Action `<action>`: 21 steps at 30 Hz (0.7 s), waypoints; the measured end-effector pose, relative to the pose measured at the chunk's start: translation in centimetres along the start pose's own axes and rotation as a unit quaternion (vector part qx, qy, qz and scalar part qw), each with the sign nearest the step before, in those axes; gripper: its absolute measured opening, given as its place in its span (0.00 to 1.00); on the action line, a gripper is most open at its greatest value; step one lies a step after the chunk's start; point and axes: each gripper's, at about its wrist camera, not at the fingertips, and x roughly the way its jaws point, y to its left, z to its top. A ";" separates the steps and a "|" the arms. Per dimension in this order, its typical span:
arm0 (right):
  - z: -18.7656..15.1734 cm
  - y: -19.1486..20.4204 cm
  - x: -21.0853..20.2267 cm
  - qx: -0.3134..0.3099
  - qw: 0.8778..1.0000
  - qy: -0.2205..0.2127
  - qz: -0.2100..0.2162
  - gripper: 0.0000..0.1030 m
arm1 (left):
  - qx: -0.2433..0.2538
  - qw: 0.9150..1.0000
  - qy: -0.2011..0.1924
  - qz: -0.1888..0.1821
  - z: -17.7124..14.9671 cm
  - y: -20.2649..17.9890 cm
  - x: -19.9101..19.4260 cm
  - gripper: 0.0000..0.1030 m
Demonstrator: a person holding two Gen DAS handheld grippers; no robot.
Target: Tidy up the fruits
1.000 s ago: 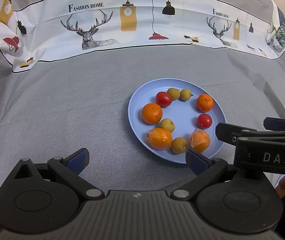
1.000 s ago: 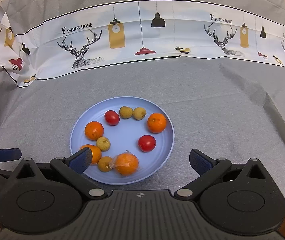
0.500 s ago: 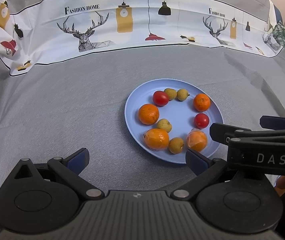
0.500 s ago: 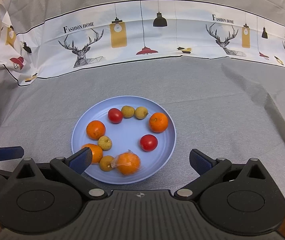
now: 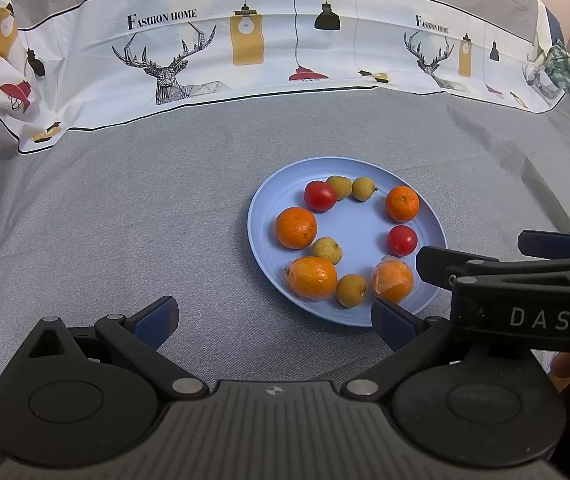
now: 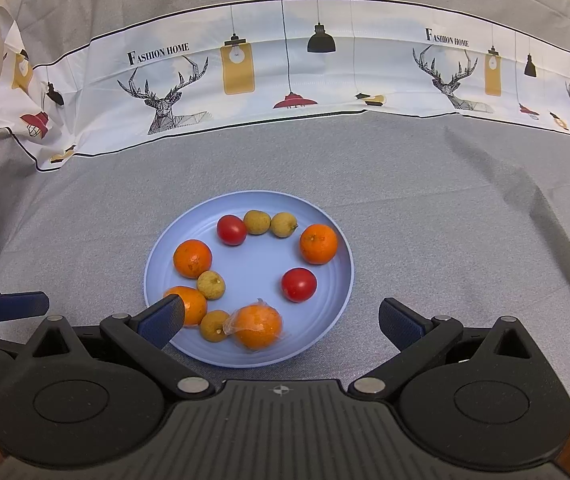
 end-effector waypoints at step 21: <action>0.1 -0.2 0.8 0.005 1.000 0.017 -0.005 0.99 | 0.024 1.000 -0.004 -0.006 0.1 -0.5 0.0 0.99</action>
